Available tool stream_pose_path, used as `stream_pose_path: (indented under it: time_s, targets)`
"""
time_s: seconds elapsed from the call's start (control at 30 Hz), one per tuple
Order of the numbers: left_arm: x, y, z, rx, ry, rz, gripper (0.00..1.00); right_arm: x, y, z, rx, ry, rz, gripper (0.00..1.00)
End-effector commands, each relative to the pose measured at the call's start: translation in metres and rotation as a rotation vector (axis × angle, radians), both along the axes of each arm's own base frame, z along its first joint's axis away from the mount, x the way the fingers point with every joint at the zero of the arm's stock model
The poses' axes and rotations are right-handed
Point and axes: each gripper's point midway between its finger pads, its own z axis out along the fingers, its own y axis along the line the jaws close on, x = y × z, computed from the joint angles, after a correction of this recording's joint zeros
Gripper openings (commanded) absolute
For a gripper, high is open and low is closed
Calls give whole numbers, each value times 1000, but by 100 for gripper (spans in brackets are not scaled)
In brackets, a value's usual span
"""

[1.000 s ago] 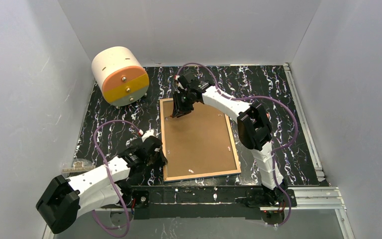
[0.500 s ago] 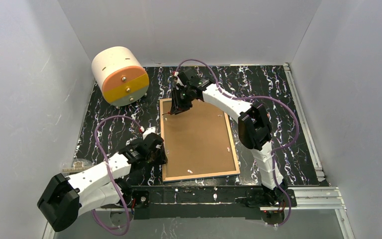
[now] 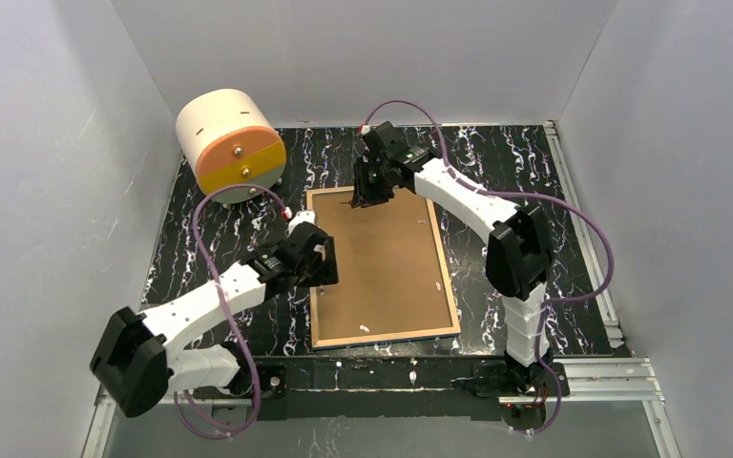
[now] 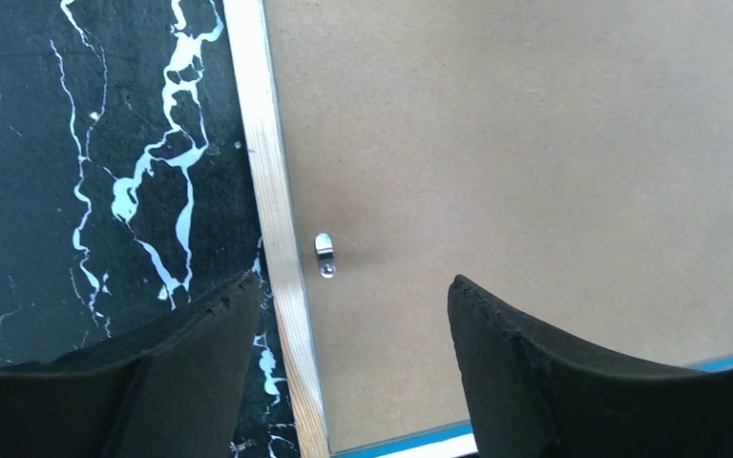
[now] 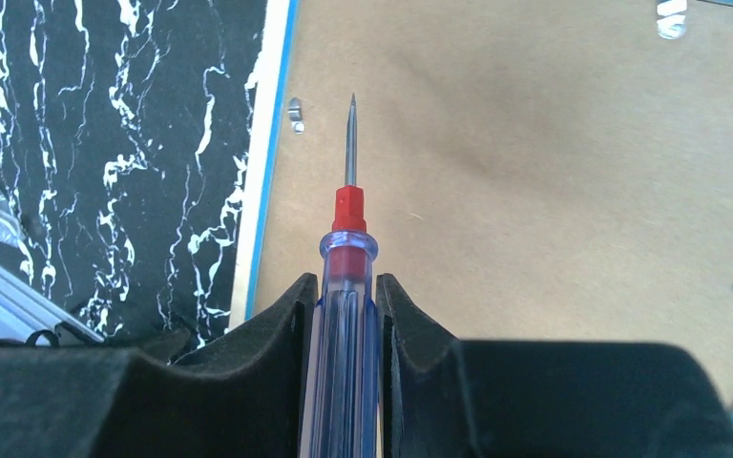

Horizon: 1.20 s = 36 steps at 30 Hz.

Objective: Take the photo out of the frame

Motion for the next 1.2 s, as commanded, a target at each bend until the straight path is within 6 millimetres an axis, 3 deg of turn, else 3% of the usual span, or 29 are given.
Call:
stream_pose_path:
  time_s: [0.0,0.27,0.4,0.6,0.9,1.03,1.17]
  targets:
    - [16,12,-6,105,25,9,71,8,-33,25,-31,-80,-105,1]
    - [49,34,-13,86,83,62,75,11,-85,25,-32,-83,-278,1]
    - [61,34,-19,94,104,53,75,15,-107,23,38,-40,-371,1]
    - [69,28,-36,80,147,52,74,19,-116,24,210,73,-381,1]
    - [67,32,-61,107,194,49,68,39,-118,13,155,94,-336,1]
    - [62,39,-70,139,210,45,58,50,-122,2,91,101,-354,1]
    - [59,39,-77,146,232,29,43,57,-119,-1,76,100,-332,1]
